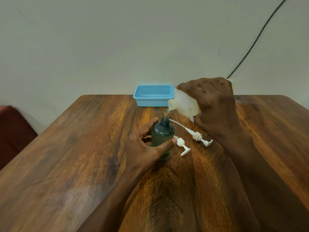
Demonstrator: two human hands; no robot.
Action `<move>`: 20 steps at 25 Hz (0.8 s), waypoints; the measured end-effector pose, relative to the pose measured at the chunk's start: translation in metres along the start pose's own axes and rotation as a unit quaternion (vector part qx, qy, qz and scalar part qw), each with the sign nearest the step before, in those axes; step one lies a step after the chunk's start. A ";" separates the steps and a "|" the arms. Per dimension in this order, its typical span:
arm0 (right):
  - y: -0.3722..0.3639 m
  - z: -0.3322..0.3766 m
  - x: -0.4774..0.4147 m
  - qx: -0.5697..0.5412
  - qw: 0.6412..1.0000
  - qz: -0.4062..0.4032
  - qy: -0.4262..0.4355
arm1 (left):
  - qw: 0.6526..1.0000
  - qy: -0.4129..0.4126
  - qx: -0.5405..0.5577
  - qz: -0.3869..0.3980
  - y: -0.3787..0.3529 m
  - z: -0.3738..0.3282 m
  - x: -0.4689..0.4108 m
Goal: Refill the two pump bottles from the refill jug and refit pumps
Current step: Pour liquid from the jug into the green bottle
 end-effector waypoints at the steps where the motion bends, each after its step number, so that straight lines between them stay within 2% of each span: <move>1: 0.000 0.000 0.000 0.000 1.000 0.000 0.000 | 1.000 0.000 0.000 0.000 0.000 0.000 0.000; 20: -0.004 -0.001 0.001 -0.008 1.000 0.007 0.001 | 1.000 -0.003 0.009 -0.002 0.000 -0.002 0.000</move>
Point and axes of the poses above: each hand's wrist, its own x-axis away from the middle knuckle, its own y-axis out of the back of the hand, z = x × y, the point moved 10 cm from there along -x, towards the middle knuckle, and after that the axes turned 6 degrees about -z, right-handed, at the moved point
